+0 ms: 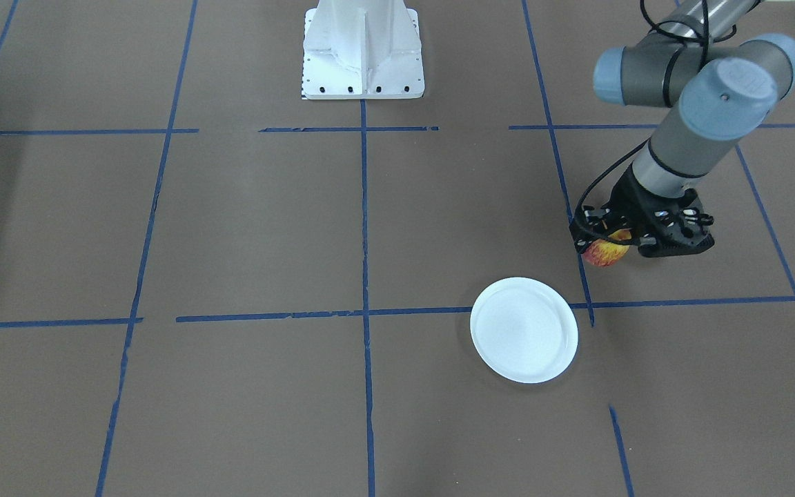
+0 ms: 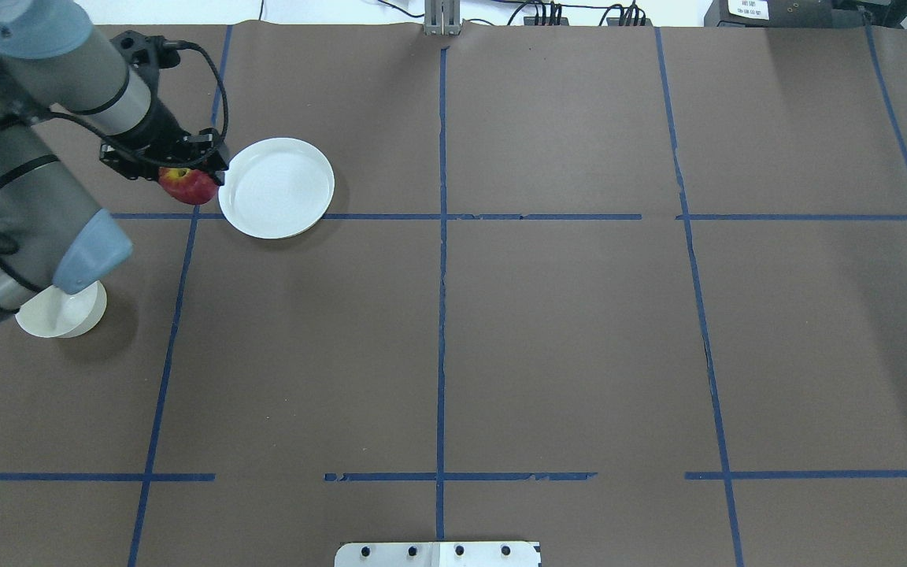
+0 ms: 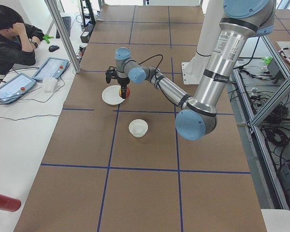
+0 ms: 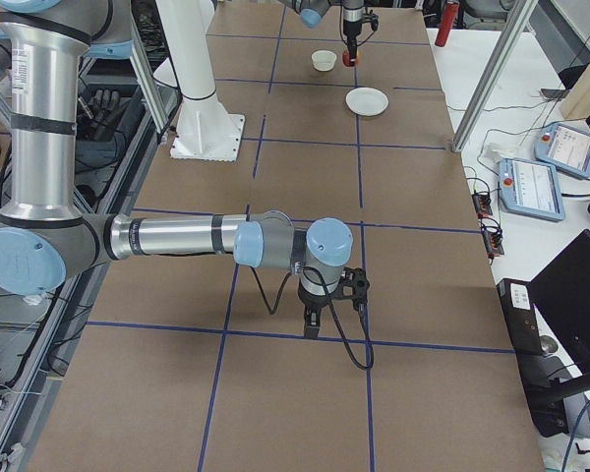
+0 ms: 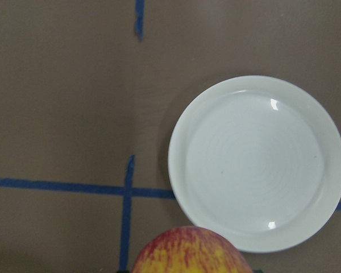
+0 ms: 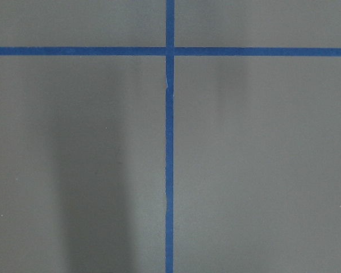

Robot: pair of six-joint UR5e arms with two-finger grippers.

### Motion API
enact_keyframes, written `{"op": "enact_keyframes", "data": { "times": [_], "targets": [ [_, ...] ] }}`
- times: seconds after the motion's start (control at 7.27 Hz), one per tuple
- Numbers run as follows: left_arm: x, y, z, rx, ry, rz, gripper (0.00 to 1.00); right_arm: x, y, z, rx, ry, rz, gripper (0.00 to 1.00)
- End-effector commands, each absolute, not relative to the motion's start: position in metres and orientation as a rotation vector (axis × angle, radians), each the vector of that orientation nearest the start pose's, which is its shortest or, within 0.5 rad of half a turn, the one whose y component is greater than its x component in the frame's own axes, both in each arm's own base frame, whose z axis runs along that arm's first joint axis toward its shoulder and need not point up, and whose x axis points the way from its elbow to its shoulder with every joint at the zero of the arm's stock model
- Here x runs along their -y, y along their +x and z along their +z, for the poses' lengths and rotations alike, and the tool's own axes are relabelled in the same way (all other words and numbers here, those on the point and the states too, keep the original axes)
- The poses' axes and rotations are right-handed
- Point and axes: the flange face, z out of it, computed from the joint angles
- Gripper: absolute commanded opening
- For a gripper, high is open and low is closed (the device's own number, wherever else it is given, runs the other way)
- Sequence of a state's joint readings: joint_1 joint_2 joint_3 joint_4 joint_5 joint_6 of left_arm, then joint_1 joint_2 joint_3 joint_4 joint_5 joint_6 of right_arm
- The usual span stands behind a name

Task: Move apple from plate to bowl
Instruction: 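Lift the apple and carry it with the left gripper toward the white bowl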

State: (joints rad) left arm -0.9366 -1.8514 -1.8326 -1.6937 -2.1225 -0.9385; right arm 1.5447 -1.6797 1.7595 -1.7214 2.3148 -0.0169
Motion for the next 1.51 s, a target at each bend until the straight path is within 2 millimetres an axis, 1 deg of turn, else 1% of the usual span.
{"op": "enact_keyframes", "data": {
  "times": [0.0,0.14,0.28,0.55,0.69,0.96,1.1,1.38],
  "targets": [
    [0.463,0.231,0.45,-0.785,0.147,-0.138,0.0,0.441,0.054,0.634,0.743,-0.071,-0.013,1.0],
    [0.454,0.229,0.477,-0.772,0.139,-0.137,0.0,0.441,0.054,0.634,0.743,-0.071,-0.013,1.0],
    [0.454,0.232,0.495,-0.767,0.132,-0.135,0.0,0.441,0.054,0.633,0.743,-0.069,-0.015,1.0],
    [0.446,0.26,0.52,-0.774,0.104,-0.148,0.0,0.441,0.054,0.634,0.743,-0.071,-0.013,1.0],
    [0.446,0.264,0.525,-0.778,0.104,-0.142,0.0,0.441,0.054,0.634,0.743,-0.071,-0.015,1.0],
    [0.444,0.26,0.524,-0.781,0.105,-0.134,0.0,0.441,0.054,0.634,0.743,-0.071,-0.015,1.0],
    [0.435,0.253,0.535,-0.768,0.094,-0.128,0.0,0.441,0.054,0.634,0.743,-0.071,-0.015,1.0],
    [0.432,0.251,0.545,-0.755,0.087,-0.107,0.0,0.441,0.054,0.634,0.743,-0.071,-0.013,1.0]
  ]
}}
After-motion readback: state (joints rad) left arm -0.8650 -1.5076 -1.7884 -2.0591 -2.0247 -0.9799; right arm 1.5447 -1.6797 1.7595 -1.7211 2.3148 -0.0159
